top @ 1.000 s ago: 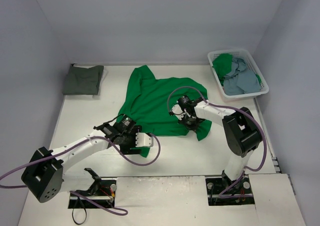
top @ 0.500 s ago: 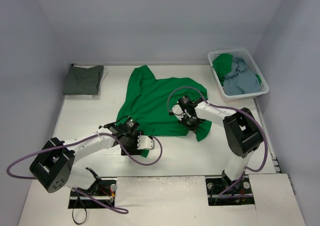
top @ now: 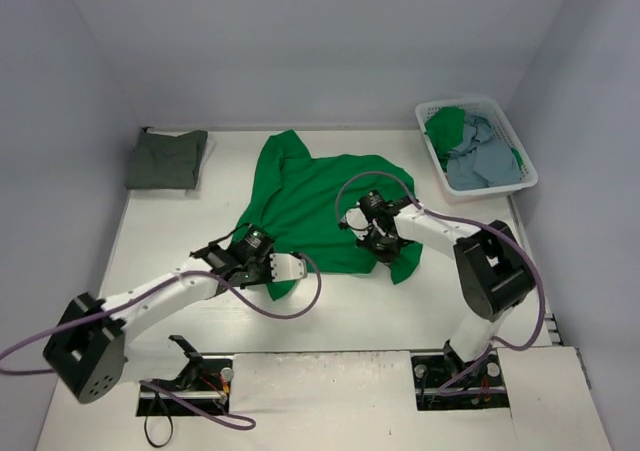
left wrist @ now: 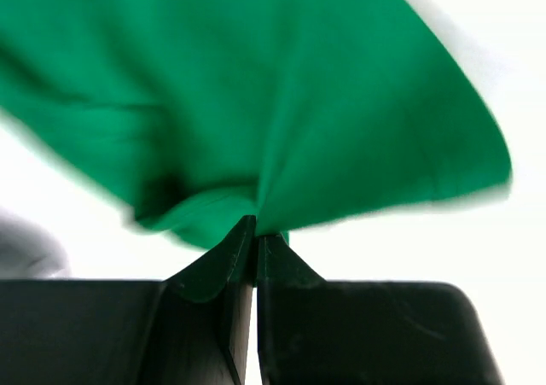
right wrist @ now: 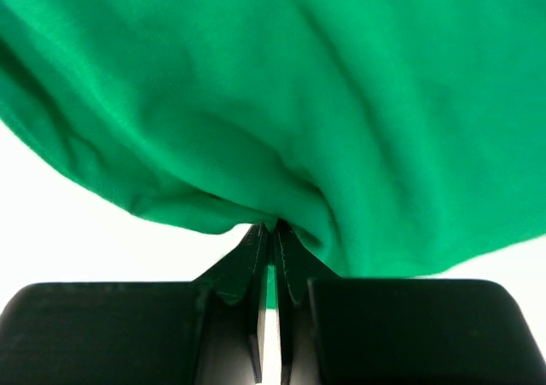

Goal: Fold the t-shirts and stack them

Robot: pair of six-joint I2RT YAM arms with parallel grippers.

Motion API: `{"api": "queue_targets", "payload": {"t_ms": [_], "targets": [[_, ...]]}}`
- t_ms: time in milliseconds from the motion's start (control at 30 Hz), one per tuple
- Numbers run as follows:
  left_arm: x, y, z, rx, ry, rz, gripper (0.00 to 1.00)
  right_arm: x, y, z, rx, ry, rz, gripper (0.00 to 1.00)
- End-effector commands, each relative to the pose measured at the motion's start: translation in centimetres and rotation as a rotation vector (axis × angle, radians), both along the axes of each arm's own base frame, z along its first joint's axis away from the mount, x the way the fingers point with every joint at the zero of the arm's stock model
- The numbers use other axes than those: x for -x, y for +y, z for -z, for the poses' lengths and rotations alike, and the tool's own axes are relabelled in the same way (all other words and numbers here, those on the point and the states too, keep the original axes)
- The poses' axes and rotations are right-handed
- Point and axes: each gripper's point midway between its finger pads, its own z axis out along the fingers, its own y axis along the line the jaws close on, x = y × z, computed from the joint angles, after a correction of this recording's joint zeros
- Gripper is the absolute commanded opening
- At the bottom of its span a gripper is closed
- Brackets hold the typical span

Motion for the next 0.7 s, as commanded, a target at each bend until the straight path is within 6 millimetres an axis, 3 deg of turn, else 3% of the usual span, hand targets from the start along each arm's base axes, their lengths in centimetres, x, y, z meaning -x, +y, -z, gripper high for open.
{"api": "queue_targets", "payload": {"t_ms": [0,133,233,367,500,667], "targets": [[-4.7,-0.6,-9.8,0.145,-0.310,-0.090,0.00,-2.5,0.8,-5.5,-0.092,-0.159,0.032,0.00],[-6.1,1.3,-15.0,0.200,-0.371,-0.179,0.00,-4.8,1.5,-12.0,-0.195,-0.342,0.037,0.00],[-7.0,3.0,-18.2,0.259,-0.435,-0.223,0.00,-5.2,1.6,-15.3,-0.239,-0.433,0.035,0.00],[-7.3,5.4,-22.4,0.301,-0.519,-0.289,0.00,-4.9,1.4,-19.9,-0.300,-0.550,0.009,0.00],[-6.3,6.6,-26.9,0.370,-0.610,-0.313,0.00,-4.0,0.5,-24.5,-0.341,-0.686,-0.018,0.00],[-4.5,9.2,-35.2,0.478,-0.814,-0.373,0.00,-2.4,-1.7,-31.0,-0.359,-0.900,-0.025,0.00]]}}
